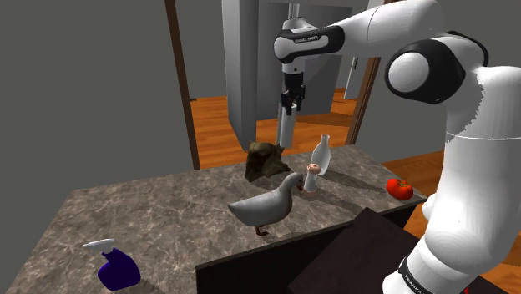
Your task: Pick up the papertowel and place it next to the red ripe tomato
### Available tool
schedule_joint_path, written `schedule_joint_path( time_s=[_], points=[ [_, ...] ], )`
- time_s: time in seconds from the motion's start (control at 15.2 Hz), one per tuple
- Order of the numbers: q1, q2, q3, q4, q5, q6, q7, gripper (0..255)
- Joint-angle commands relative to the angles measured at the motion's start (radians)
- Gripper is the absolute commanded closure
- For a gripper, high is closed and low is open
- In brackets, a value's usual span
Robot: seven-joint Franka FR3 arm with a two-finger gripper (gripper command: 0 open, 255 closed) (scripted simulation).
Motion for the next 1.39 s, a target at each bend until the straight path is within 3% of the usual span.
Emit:
schedule_joint_path(
  time_s=[0.0,0.59,1.32],
  points=[
    [-0.019,-0.055,-0.011,-0.078,-0.003,0.026,-0.028,255],
    [-0.107,-0.266,-0.08,-0.364,-0.028,0.115,-0.176,255],
    [-0.22,-0.428,-0.196,-0.557,-0.076,0.172,-0.387,255]
  ],
)
